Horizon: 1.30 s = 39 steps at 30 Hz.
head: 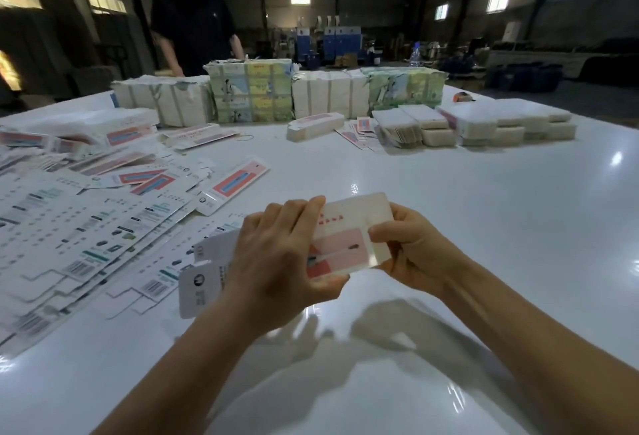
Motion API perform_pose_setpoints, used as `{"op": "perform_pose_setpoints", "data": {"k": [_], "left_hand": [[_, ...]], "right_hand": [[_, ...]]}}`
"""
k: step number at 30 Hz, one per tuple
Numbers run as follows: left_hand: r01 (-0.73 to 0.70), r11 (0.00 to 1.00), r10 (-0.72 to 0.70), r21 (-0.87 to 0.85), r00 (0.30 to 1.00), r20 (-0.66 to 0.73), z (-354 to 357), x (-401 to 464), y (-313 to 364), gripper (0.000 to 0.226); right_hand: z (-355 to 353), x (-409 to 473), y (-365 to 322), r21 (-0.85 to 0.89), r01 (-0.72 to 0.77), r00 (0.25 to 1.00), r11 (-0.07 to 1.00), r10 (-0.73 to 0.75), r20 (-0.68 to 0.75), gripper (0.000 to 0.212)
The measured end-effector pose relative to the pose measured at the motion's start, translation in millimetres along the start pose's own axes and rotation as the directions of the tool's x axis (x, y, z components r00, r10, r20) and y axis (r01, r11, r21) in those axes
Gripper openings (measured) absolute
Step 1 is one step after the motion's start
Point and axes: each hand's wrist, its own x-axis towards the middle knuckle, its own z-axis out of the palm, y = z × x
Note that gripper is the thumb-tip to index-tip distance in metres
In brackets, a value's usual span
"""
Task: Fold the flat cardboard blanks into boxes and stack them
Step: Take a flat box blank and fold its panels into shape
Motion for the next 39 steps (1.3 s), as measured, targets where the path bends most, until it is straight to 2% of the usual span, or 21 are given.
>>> {"op": "perform_pose_setpoints", "data": {"k": [5,10,13,17,22,25,28,29,30,31,32,33,34,35,36,39], "left_hand": [[-0.017,1.000,0.017,0.012,1.000,0.018,-1,-2,3,0.086],[-0.054,0.998,0.052,0.039,0.997,0.059,-3,-3,9,0.085],[-0.026,0.999,0.025,0.021,0.998,0.060,-2,-3,18,0.069],[-0.044,0.999,0.044,-0.006,0.998,0.052,-1,-1,22,0.052],[-0.040,0.997,0.042,-0.067,0.998,0.037,0,2,20,0.053],[-0.059,0.998,0.059,0.010,0.997,0.044,11,1,30,0.054],[-0.031,0.999,0.032,-0.006,0.998,0.061,14,4,30,0.059],[0.002,1.000,-0.001,-0.019,0.998,0.059,12,6,28,0.065],[0.043,0.999,-0.041,-0.022,0.997,0.067,11,8,25,0.073],[0.081,0.997,-0.079,-0.015,0.994,0.076,10,9,21,0.079],[0.104,0.994,-0.102,-0.018,0.992,0.078,11,8,15,0.082],[0.116,0.993,-0.113,-0.039,0.991,0.074,12,8,11,0.081],[0.125,0.990,-0.120,-0.066,0.990,0.074,13,7,8,0.080],[0.132,0.987,-0.125,-0.090,0.989,0.078,14,7,7,0.078],[0.135,0.985,-0.127,-0.106,0.988,0.084,14,7,6,0.077],[0.124,0.986,-0.112,-0.111,0.988,0.106,18,7,9,0.075]], "right_hand": [[5,-2,1,-0.156,-0.064,0.998,0.986,0.060,-0.030,0.039],[2,-6,-3,-0.324,-0.150,0.985,0.934,0.114,-0.126,0.020],[-5,-13,1,-0.402,-0.138,0.983,0.905,0.078,-0.164,0.022],[-11,-22,14,-0.297,-0.113,0.981,0.948,0.058,-0.186,0.027],[-13,-20,16,-0.203,-0.145,0.964,0.968,0.092,-0.249,0.029],[-12,-18,13,-0.140,-0.161,0.933,0.977,0.104,-0.344,0.021],[-7,-20,9,-0.033,-0.161,0.893,0.986,0.132,-0.431,0.019],[-8,-20,9,-0.001,-0.115,0.866,0.993,0.099,-0.491,0.020],[-8,-22,10,-0.032,-0.021,0.823,0.999,-0.001,-0.568,0.017],[-9,-25,12,-0.171,0.092,0.755,0.981,-0.181,-0.631,0.010],[-8,-29,12,-0.395,0.174,0.663,0.902,-0.404,-0.630,0.003],[-6,-33,14,-0.618,0.209,0.590,0.758,-0.602,-0.538,0.004],[-4,-36,17,-0.772,0.216,0.570,0.598,-0.719,-0.397,0.006],[-2,-36,21,-0.855,0.196,0.594,0.479,-0.752,-0.286,0.007],[0,-35,26,-0.892,0.169,0.631,0.419,-0.741,-0.228,0.011],[2,-30,33,-0.924,0.117,0.669,0.363,-0.717,-0.197,0.019]]}}
